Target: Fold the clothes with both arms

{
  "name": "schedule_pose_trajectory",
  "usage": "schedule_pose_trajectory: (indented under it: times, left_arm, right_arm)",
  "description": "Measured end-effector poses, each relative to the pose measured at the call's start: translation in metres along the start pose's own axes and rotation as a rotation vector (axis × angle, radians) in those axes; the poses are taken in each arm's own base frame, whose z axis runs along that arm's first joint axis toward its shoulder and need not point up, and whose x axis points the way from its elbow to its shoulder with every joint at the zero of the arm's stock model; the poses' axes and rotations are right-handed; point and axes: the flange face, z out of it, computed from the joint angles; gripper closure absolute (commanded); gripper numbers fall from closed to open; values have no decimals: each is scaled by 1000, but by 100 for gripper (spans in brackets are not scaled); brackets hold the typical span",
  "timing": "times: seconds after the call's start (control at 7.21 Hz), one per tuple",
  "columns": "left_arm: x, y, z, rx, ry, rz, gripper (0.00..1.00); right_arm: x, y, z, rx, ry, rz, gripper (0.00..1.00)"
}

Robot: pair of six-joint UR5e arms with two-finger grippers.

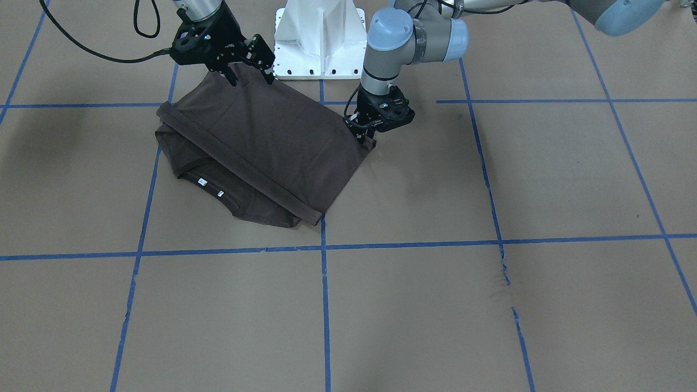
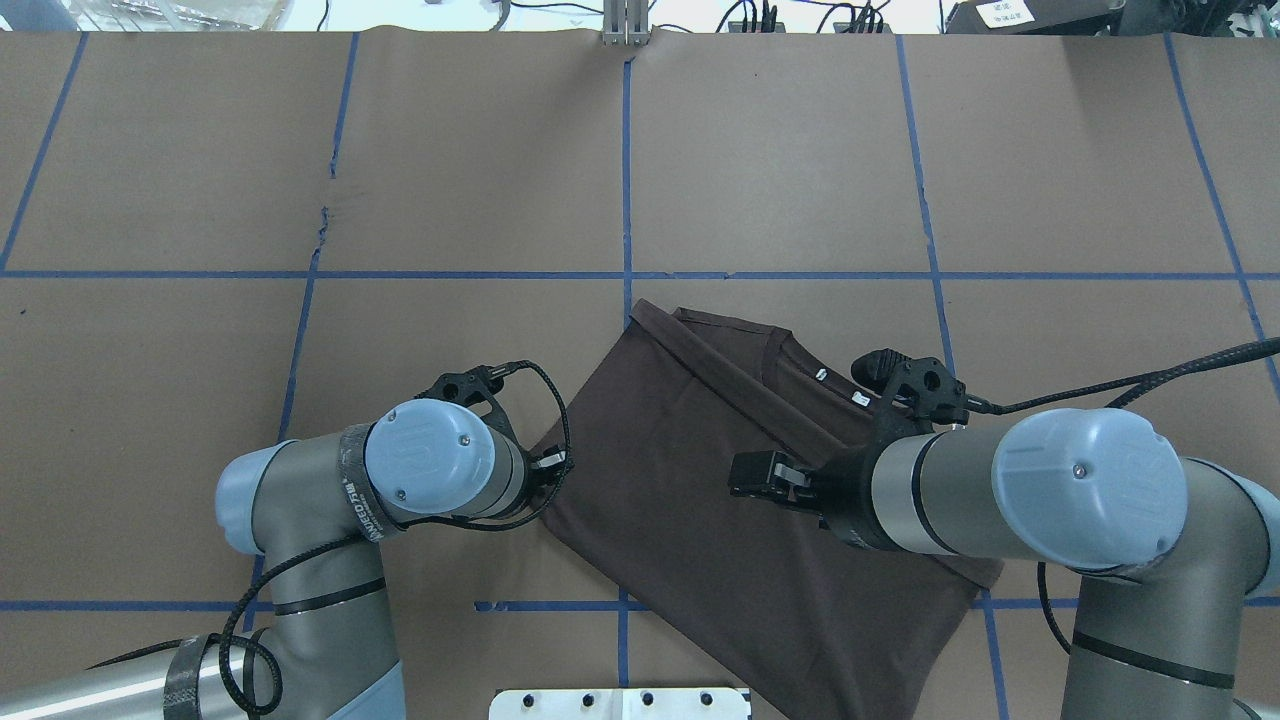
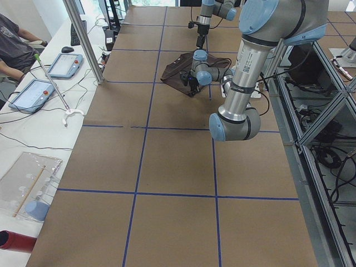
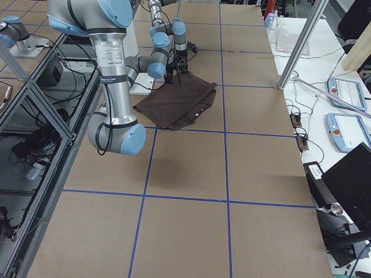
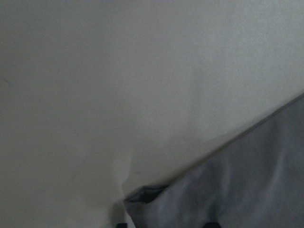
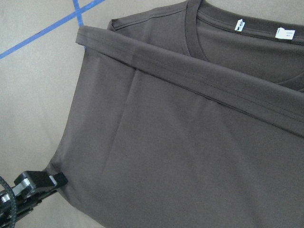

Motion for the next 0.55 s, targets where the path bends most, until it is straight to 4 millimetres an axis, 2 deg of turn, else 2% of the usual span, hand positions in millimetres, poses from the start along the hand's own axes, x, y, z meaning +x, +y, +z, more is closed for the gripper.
schedule_pose_trajectory:
  times: [0.28,0.42,0.55]
  left_arm:
    - [2,-20,-7,26,-13,-17,100]
    - [3,-40,-12,49,-11,-24,100]
    - [5,-68,-17,82,-8,-7,100]
  right_arm:
    - [1,0,0,-1,2,1,0]
    - [2,0,1,-1,4,2,0]
    - [3,0,1,-1,5,2,0]
